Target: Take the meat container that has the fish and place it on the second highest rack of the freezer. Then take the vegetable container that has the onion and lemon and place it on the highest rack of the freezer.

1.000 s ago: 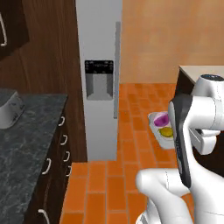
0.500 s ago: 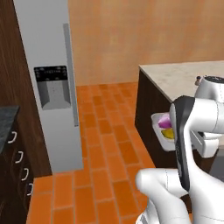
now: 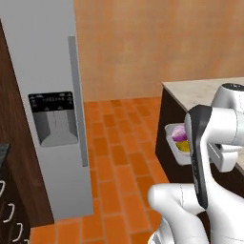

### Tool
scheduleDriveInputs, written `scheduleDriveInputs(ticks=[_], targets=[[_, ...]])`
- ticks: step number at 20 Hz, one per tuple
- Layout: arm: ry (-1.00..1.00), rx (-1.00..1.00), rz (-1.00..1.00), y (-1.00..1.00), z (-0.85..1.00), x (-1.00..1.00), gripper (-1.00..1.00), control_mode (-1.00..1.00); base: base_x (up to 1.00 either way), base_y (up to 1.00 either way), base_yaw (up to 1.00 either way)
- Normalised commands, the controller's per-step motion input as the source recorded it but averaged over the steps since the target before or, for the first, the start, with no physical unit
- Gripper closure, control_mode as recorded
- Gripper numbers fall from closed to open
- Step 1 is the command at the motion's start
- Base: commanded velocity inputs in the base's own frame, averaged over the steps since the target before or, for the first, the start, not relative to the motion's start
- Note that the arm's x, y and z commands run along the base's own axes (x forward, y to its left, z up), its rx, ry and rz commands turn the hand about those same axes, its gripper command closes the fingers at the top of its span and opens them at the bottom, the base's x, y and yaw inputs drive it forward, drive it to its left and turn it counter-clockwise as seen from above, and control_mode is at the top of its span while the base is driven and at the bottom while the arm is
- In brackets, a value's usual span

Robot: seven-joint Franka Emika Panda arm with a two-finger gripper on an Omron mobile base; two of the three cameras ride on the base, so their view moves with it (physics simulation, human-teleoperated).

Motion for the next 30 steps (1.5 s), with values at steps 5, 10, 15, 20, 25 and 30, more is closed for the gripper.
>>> scheduleDriveInputs(ticks=[5,10,15,20,25,30], targets=[[0.00,0.00,0.00,0.00,0.00,0.00,1.00,1.00,1.00,-0.11,0.02],[0.00,0.00,0.00,0.00,0.00,0.00,1.00,1.00,1.00,-0.24,0.05],[0.00,0.00,0.00,0.00,0.00,0.00,1.00,1.00,1.00,-0.47,0.11],[0.00,0.00,0.00,0.00,0.00,0.00,1.00,1.00,0.96,-0.38,0.11],[0.00,0.00,0.00,0.00,0.00,0.00,1.00,1.00,1.00,-0.31,0.11],[0.00,0.00,0.00,0.00,0.00,0.00,1.00,1.00,1.00,-0.26,0.14]])
